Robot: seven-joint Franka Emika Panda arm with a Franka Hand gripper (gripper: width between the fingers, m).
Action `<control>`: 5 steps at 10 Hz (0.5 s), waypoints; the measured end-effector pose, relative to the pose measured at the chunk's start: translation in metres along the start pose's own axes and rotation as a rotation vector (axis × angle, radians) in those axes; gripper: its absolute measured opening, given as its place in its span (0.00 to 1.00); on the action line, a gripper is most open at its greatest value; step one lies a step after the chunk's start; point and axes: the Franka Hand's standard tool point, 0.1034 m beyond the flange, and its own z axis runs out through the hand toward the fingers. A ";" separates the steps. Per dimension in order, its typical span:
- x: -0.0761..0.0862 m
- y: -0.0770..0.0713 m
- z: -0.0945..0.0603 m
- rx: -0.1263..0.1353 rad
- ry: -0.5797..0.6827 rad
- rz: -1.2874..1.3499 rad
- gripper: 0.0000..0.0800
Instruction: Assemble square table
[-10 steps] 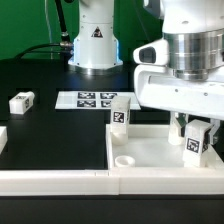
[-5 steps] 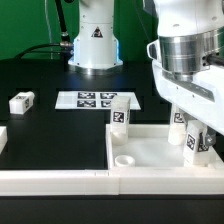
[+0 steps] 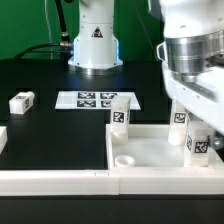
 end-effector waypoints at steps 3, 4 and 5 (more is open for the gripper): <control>-0.005 -0.004 -0.001 -0.028 0.013 -0.371 0.77; -0.005 -0.004 -0.001 -0.029 0.012 -0.456 0.80; -0.003 -0.004 -0.001 -0.030 0.012 -0.539 0.81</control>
Offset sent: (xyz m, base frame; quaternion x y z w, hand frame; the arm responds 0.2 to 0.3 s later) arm 0.0000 0.0000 0.0000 0.0000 0.0000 -0.1938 0.9810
